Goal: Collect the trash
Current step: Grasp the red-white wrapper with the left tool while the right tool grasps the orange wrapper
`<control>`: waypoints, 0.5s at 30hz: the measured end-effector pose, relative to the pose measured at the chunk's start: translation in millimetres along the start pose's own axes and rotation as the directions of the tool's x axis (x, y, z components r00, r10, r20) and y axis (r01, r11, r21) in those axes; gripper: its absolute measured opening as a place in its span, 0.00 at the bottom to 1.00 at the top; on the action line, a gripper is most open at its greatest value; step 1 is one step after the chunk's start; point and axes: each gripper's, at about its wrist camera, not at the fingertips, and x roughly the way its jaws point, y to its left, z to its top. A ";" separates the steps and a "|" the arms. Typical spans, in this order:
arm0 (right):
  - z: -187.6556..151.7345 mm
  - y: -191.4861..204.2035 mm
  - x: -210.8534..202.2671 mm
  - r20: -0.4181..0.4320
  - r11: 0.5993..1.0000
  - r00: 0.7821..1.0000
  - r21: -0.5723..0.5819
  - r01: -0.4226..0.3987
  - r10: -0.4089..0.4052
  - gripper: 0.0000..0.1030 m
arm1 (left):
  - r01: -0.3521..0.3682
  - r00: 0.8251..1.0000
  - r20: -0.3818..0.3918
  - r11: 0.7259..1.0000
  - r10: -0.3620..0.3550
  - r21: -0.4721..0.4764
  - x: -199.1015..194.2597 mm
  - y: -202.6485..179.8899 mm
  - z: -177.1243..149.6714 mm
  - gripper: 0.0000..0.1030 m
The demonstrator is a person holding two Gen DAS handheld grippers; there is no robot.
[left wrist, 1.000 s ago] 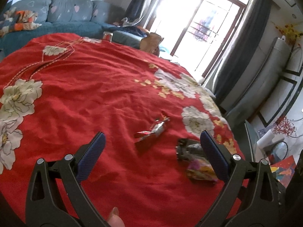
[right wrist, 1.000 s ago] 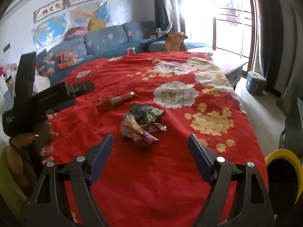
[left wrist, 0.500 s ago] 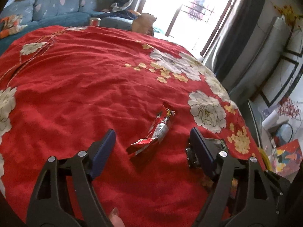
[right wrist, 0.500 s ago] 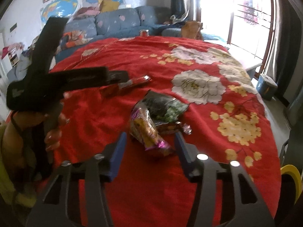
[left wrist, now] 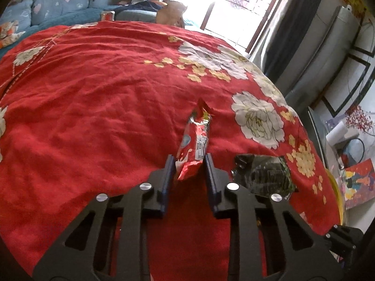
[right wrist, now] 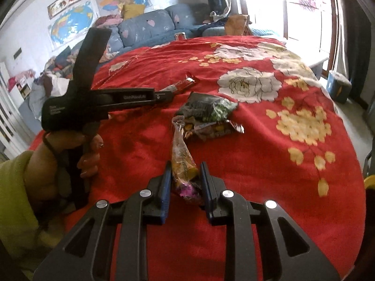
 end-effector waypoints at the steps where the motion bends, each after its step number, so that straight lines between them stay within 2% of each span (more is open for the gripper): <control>1: -1.3 -0.1 -1.9 0.001 1.000 1.000 0.006 -0.004 0.004 0.22 | 0.001 1.000 -0.002 1.000 -0.001 0.008 -0.3 -1.7 -1.1 0.12; 6: -8.9 -3.0 -13.1 0.013 0.999 1.000 0.039 -0.014 0.013 0.21 | 0.023 1.000 0.017 0.999 -0.024 0.029 -9.1 -8.3 -7.4 0.06; 15: -14.9 -17.4 -28.9 0.040 0.995 0.999 0.096 -0.009 0.005 0.21 | 0.064 0.994 0.089 0.997 -0.067 0.033 -36.9 -18.3 -16.7 0.04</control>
